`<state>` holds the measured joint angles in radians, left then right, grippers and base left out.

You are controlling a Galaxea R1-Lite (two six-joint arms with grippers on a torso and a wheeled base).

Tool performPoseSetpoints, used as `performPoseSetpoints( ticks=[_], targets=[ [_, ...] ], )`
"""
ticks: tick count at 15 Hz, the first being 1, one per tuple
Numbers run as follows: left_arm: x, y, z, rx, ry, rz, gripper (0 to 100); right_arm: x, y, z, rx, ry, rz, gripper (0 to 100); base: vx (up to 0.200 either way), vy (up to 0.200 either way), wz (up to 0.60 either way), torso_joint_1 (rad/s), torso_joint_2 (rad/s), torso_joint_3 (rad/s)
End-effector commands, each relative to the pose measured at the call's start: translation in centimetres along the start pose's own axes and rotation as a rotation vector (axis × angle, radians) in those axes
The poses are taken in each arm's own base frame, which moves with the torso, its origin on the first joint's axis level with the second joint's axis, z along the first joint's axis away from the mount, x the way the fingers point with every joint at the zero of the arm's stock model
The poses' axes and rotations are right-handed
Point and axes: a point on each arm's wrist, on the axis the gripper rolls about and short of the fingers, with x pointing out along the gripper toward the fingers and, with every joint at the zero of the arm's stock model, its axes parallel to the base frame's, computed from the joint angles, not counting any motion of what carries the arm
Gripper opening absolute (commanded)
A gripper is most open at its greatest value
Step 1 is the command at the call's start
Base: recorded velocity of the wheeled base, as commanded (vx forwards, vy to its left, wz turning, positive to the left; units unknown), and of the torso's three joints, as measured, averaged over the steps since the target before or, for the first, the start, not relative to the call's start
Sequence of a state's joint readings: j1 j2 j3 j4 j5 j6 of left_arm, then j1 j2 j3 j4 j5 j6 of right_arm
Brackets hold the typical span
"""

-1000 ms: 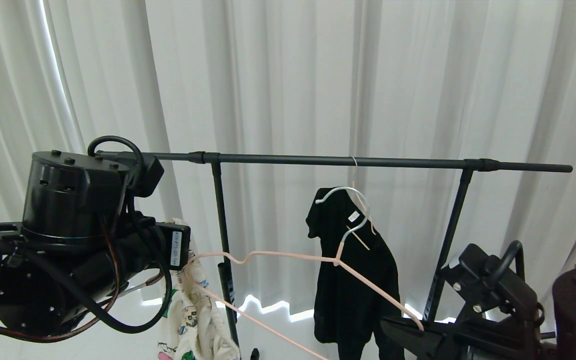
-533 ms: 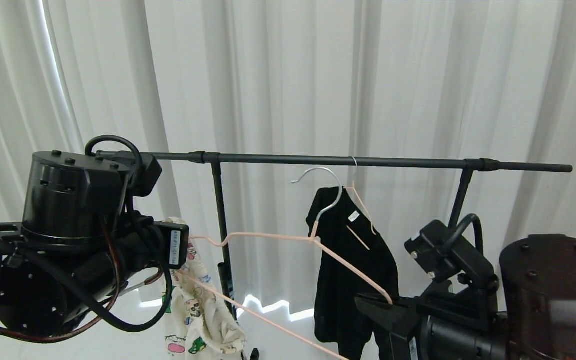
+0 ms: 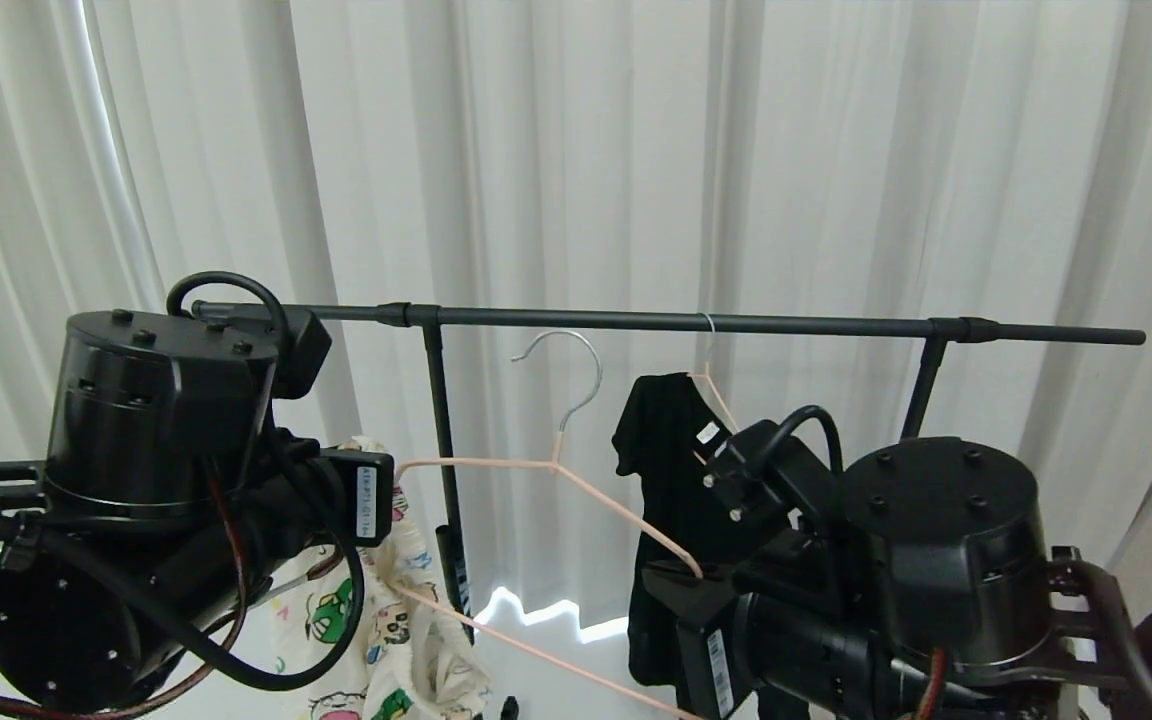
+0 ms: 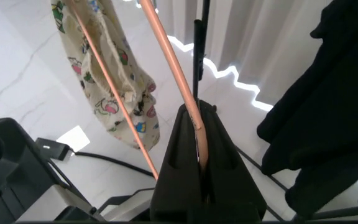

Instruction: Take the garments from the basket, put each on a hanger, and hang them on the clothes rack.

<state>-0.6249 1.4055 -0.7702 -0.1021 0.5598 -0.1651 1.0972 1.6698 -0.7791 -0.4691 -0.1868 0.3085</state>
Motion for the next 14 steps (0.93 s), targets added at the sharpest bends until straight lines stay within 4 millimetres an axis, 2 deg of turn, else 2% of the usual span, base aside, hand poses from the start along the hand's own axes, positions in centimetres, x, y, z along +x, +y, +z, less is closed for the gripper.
performPoseSetpoints(
  ticks=[1,4,8,11,14],
  targets=[
    [-0.9,-0.8,0.5,-0.012,-0.029,-0.049,0,1.5,0.5,-0.4,-0.009,0.020,-0.011,0,0.000,0.000,0.00,0.000,0.00,0.000],
    [-2.7,-2.4,2.2,-0.068,-0.096,-0.148,0,2.1,1.0,-0.2,-0.009,0.017,0.000,0,0.000,0.000,0.00,0.000,0.00,0.000],
    [-4.5,-4.4,3.1,-0.064,-0.139,-0.255,0,2.2,1.3,0.2,0.000,-0.018,0.013,0,0.000,0.000,0.00,0.000,0.00,0.000],
    [-4.5,-4.6,3.2,-0.062,-0.139,-0.259,0,1.9,1.5,0.3,0.000,-0.025,0.024,0,0.000,0.000,0.00,0.000,0.00,0.000],
    [-4.7,-4.8,4.6,-0.090,-0.174,-0.269,0,1.6,2.4,0.3,-0.007,-0.042,0.056,0,0.000,0.000,0.00,0.000,0.00,0.000]
  ],
)
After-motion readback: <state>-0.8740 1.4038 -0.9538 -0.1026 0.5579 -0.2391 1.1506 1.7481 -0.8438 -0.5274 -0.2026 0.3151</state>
